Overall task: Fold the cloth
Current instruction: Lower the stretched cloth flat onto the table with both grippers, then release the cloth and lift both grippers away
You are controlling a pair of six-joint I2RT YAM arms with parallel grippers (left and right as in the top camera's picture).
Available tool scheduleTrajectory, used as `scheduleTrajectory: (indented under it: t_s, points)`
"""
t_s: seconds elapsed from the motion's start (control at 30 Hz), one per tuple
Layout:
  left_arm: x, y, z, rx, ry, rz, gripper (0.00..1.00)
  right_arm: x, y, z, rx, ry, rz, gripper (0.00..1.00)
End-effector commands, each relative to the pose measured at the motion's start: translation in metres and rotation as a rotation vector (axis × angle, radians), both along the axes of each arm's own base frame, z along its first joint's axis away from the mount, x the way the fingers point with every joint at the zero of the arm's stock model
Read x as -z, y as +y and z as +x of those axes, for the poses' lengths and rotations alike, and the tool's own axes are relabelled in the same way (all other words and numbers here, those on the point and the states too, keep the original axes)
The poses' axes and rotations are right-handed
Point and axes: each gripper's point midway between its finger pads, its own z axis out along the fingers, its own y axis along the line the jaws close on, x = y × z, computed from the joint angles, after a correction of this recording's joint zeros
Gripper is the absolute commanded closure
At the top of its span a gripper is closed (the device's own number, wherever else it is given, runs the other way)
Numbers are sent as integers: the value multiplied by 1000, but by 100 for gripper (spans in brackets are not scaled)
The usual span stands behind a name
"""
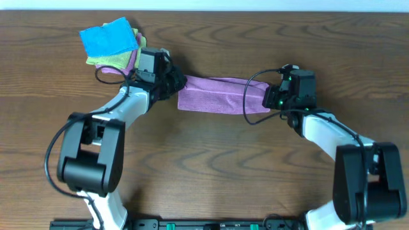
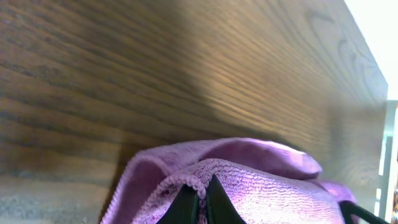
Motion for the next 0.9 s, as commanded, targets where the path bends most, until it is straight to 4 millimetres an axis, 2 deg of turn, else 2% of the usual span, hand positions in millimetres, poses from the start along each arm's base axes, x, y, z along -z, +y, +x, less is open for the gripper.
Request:
scheduleTrajectory:
  t_s: [0.0, 0.17, 0.37, 0.67, 0.73, 0.8, 0.87]
  points:
    - [15, 8, 8, -48, 9, 18, 94, 0, -5, 16, 27, -14, -32, 99]
    - [21, 8, 19, -69, -22, 7, 94, 9, -4, 25, 23, 3, -41, 99]
    - [35, 11, 17, -87, 9, 20, 94, 14, -8, 25, 27, 11, -68, 98]
    - [38, 14, 17, -95, 12, 32, 94, 15, -9, 24, 24, 14, -77, 96]
    - [38, 14, 17, -95, 13, 31, 91, 15, -9, 24, 22, 13, -80, 90]
    - [37, 14, 17, -94, 12, 30, 81, 15, -9, 24, 22, 17, -79, 72]
    - [37, 15, 17, -94, 13, 25, 74, 16, -9, 23, 21, 23, -80, 63]
